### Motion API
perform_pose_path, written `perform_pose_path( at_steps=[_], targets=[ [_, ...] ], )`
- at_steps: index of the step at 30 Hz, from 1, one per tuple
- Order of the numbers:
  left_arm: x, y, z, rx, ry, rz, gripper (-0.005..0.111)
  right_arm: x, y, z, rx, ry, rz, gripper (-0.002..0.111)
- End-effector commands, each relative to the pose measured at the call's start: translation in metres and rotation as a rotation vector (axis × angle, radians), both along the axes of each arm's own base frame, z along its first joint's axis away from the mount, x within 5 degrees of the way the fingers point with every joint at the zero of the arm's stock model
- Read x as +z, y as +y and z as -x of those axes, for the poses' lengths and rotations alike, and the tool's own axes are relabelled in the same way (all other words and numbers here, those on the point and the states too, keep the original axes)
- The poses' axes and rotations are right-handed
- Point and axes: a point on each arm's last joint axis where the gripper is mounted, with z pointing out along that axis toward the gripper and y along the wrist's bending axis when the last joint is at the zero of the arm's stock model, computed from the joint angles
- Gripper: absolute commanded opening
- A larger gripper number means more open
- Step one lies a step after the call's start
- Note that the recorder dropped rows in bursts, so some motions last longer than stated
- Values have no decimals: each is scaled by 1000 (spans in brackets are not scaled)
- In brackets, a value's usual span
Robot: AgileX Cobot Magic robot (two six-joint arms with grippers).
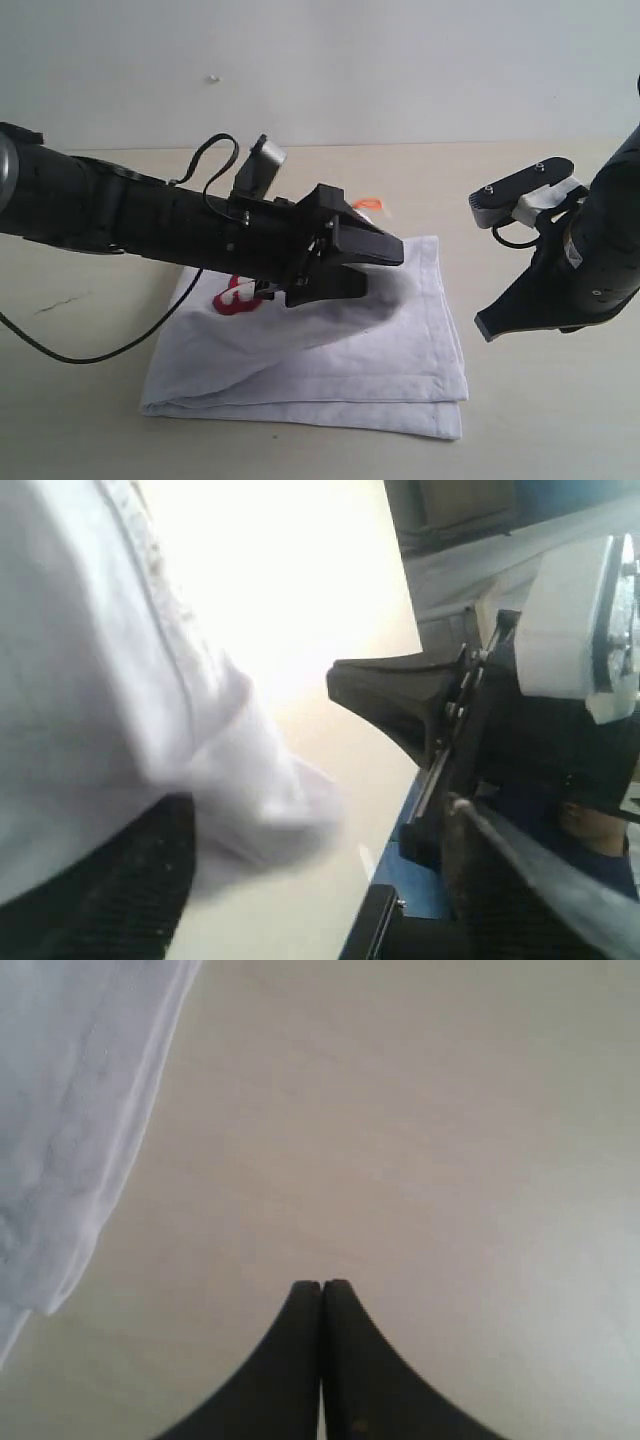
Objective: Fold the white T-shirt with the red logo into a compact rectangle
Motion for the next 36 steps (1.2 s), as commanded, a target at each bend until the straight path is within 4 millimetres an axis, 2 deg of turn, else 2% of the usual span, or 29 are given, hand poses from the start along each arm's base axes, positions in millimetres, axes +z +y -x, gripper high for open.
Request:
perform_pose_path(
  at_steps=[1, 4, 9, 11, 14, 16, 20, 26, 34, 36],
  targets=[
    [5, -3, -4, -3, 22, 30, 68, 0, 0, 1, 2, -3, -2, 0],
    [8, 2, -9, 4, 15, 43, 57, 0, 0, 0, 2, -5, -3, 0],
    [1, 22, -16, -43, -35, -43, 49, 0, 1, 0, 4, -14, -10, 0],
    [-5, 28, -16, -79, -63, -113, 48, 0, 2, -1, -1, -26, -28, 0],
    [-15, 32, -14, -120, -82, -205, 48, -1, 11, -1, -75, -29, -156, 0],
    [-22, 33, -16, -111, -87, -240, 48, -4, 18, -2, -60, -18, -223, 0],
    [-32, 32, -17, -109, -55, -246, 48, -13, 27, -7, -19, -16, -299, 0],
    [-48, 31, -11, -172, 11, -238, 48, -19, 32, -20, -24, -108, -345, 0],
    [-76, 33, -7, -209, 86, -284, 48, -17, 37, -38, -51, -285, -430, 0],
    [-79, 33, -7, -214, 97, -282, 48, -27, 39, -43, -49, -301, -435, 0]
  ],
)
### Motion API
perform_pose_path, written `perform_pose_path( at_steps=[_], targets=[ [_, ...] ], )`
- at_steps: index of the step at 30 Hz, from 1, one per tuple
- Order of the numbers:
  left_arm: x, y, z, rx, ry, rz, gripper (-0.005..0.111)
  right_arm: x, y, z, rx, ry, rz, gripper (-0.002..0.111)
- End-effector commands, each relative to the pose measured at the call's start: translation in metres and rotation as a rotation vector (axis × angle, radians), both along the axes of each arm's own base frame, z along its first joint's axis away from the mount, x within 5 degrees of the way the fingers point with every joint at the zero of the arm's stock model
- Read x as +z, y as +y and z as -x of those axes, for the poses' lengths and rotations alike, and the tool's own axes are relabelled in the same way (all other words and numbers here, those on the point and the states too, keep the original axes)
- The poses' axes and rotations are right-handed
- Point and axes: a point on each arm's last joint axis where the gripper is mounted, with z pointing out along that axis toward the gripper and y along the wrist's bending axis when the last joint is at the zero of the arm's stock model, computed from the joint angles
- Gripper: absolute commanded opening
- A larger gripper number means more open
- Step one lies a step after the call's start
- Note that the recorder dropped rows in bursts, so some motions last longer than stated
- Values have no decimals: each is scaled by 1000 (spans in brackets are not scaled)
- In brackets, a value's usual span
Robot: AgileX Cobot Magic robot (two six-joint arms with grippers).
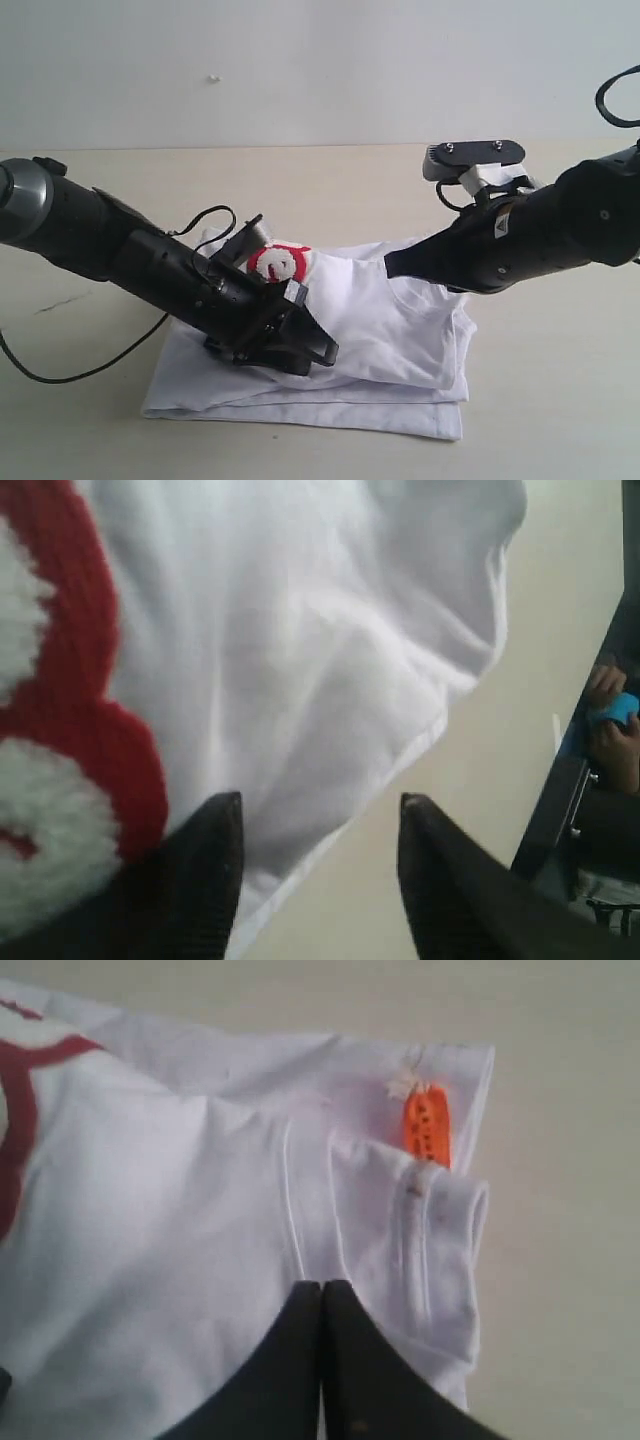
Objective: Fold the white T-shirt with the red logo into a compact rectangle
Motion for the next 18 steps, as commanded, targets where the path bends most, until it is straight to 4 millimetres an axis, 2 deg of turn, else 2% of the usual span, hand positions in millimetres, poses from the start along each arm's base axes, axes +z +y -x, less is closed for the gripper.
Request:
perform_pose_path(
  at_steps=[1, 5, 11, 14, 18],
  targets=[
    [-5, 0, 3, -23, 26, -4, 48, -19, 3, -11, -8, -38, -15, 0],
    [-4, -1, 4, -32, 41, 10, 48, -42, 10, -31, -8, 0, -2, 0],
    [-2, -1, 6, -47, 58, 27, 48, -59, 18, -56, -7, 70, 19, 0],
    [-2, -1, 6, -47, 58, 27, 48, -65, 20, -63, -5, 101, 31, 0],
    [-2, -1, 6, -49, 60, 30, 48, -61, 17, -72, -18, 85, 27, 0]
  ],
)
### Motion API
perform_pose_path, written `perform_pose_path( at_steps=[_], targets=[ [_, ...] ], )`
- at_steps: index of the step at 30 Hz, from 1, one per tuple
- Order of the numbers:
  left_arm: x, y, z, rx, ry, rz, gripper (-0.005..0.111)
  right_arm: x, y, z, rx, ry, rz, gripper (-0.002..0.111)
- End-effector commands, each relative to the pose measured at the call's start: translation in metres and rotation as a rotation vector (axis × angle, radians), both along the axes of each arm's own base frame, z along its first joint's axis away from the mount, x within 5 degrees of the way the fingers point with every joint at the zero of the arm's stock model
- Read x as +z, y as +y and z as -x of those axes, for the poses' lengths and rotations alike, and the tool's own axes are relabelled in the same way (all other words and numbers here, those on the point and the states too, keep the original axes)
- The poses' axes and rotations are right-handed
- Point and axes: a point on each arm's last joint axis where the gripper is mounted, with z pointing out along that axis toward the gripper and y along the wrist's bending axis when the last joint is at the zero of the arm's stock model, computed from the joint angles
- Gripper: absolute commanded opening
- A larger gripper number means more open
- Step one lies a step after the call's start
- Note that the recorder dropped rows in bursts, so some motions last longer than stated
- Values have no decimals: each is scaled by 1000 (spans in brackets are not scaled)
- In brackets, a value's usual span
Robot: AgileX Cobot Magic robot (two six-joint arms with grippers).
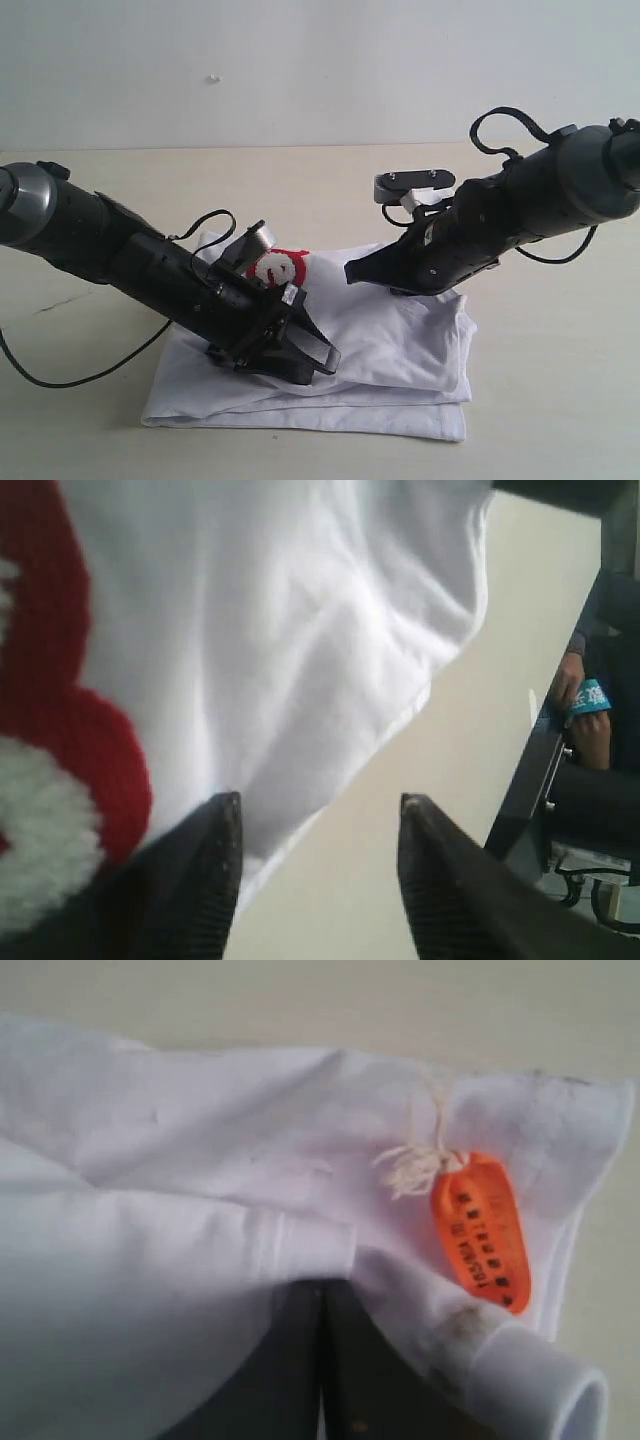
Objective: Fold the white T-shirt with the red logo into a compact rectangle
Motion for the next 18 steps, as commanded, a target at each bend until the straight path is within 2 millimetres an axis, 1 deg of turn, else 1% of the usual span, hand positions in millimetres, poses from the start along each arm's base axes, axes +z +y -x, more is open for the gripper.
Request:
perform_pose_path(
  at_steps=[1, 4, 6, 10, 13, 16, 18],
  targets=[
    [-1, 0, 3, -18, 26, 8, 48, 8, -3, -11, -10, -19, -2, 0],
    [4, 1, 1, 3, 42, 45, 48, 17, -3, -10, -6, -22, 0, 0],
    [13, 3, -2, 21, 47, 83, 48, 26, -3, -10, -5, -40, -4, 0],
    [33, 10, -9, 29, 42, 157, 48, 50, -4, -9, -3, -96, -20, 0],
    [47, 15, -17, 29, 38, 227, 48, 64, -3, -2, 12, -84, -12, 0],
    [54, 19, -28, 64, -1, 241, 48, 65, -1, 7, 104, -20, 48, 0],
    [52, 19, -34, 101, -40, 206, 48, 63, 5, 15, 155, 42, 68, 0]
  ],
)
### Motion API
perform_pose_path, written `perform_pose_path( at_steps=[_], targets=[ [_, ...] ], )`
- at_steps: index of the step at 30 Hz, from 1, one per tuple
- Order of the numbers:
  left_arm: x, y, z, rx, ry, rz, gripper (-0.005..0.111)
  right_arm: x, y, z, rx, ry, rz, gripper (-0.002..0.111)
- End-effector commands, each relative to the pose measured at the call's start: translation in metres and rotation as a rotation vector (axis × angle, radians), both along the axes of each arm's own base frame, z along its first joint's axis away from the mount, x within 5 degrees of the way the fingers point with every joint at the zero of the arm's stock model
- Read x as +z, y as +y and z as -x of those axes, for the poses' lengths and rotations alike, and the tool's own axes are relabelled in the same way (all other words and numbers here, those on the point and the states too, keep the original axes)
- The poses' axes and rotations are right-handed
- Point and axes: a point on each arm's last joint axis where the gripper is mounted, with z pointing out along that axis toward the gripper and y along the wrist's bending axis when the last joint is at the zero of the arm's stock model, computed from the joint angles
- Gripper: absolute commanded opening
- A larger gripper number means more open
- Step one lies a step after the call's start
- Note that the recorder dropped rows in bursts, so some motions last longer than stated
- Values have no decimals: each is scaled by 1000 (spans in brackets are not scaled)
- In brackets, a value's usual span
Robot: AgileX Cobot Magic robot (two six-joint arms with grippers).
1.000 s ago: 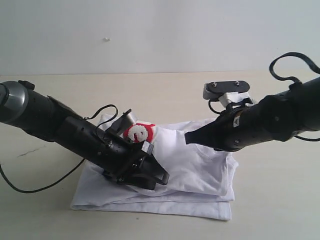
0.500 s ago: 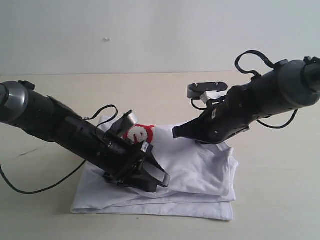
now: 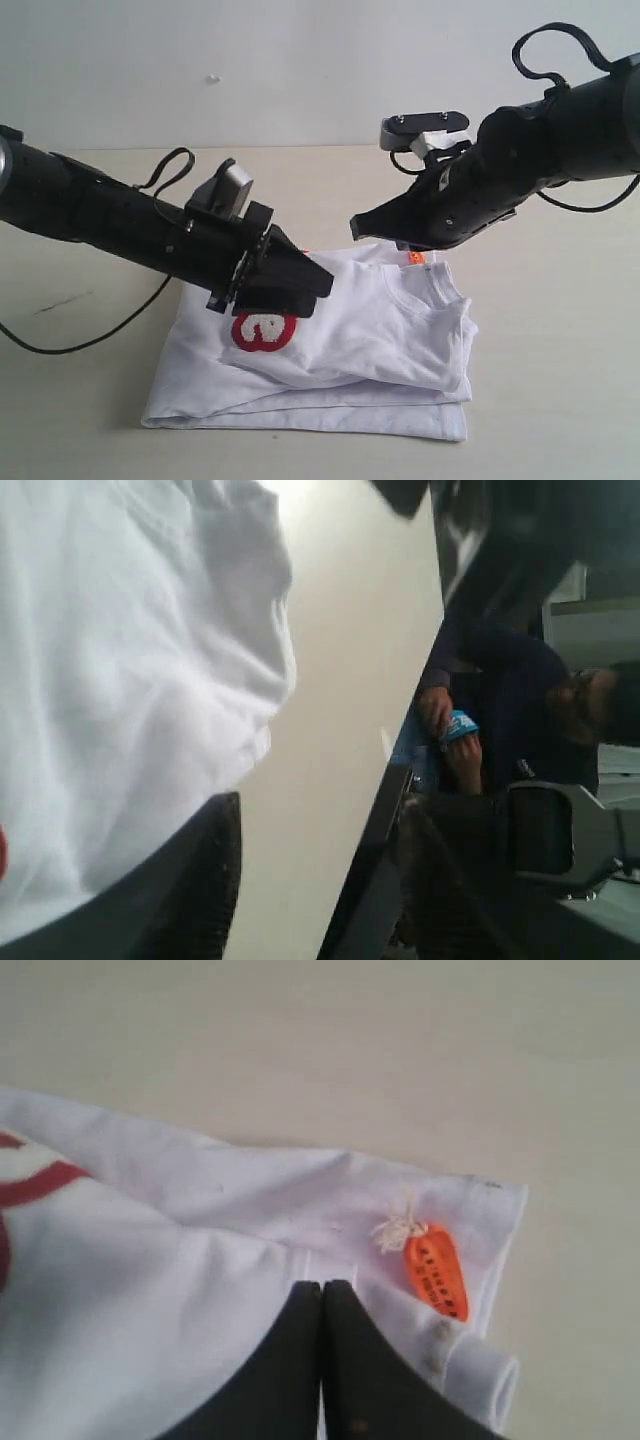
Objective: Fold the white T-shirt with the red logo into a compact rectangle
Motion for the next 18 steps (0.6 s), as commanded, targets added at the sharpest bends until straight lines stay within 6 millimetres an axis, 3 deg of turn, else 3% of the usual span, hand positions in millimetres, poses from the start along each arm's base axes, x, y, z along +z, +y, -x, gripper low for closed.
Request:
perform_pose_path(
  at_steps=[1, 10, 18],
  targets=[
    [6, 2, -16, 84, -74, -33, 48, 0, 12, 16, 135, 114, 67, 0],
    [-6, 5, -37, 255, -205, -112, 48, -2, 49, 41, 341, 211, 28, 0],
    [-37, 4, -42, 308, -125, -124, 48, -20, 51, 45, 351, 305, 34, 0]
  ],
)
